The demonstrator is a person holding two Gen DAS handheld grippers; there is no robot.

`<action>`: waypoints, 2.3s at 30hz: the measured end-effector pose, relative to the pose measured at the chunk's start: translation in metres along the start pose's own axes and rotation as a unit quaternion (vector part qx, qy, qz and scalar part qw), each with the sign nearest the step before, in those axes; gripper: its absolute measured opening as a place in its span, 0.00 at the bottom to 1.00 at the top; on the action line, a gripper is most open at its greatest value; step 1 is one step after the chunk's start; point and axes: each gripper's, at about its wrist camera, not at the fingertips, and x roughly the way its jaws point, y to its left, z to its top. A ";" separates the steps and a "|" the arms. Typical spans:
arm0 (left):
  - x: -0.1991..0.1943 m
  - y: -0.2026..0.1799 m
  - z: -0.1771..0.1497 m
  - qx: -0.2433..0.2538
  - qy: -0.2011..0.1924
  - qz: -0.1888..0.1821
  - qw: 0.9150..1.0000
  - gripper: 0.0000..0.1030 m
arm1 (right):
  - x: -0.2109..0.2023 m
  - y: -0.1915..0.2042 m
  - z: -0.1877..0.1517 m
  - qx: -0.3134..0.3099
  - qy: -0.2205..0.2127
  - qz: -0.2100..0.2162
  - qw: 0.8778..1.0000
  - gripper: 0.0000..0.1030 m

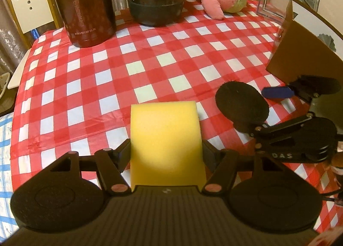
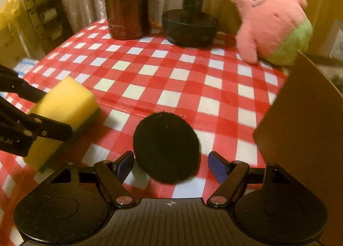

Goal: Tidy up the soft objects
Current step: 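Grasp the black round felt pad with the right gripper while the left holds the sponge, then carry the sponge and felt pad over the box, lower them in, open both grippers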

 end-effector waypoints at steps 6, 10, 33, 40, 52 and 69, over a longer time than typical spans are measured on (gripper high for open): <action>0.004 -0.001 0.000 0.000 0.004 0.000 1.000 0.64 | 0.009 0.007 0.007 -0.037 -0.004 0.002 0.999 0.71; 0.007 -0.003 -0.002 0.003 0.009 -0.003 1.000 0.64 | 0.008 0.010 0.007 -0.047 -0.007 0.006 0.999 0.63; -0.024 -0.089 -0.045 0.085 0.016 -0.075 0.993 0.64 | -0.121 -0.009 -0.105 0.155 0.033 -0.088 0.983 0.62; -0.033 -0.129 -0.078 0.129 0.028 -0.106 0.986 0.64 | -0.152 -0.002 -0.145 0.195 0.046 -0.106 0.974 0.63; -0.030 -0.151 -0.088 0.155 0.028 -0.076 0.984 0.65 | -0.154 0.009 -0.161 0.175 0.048 -0.108 0.977 0.68; -0.045 -0.162 -0.089 0.165 0.019 -0.061 0.984 0.63 | -0.159 0.005 -0.163 0.175 0.044 -0.101 0.978 0.62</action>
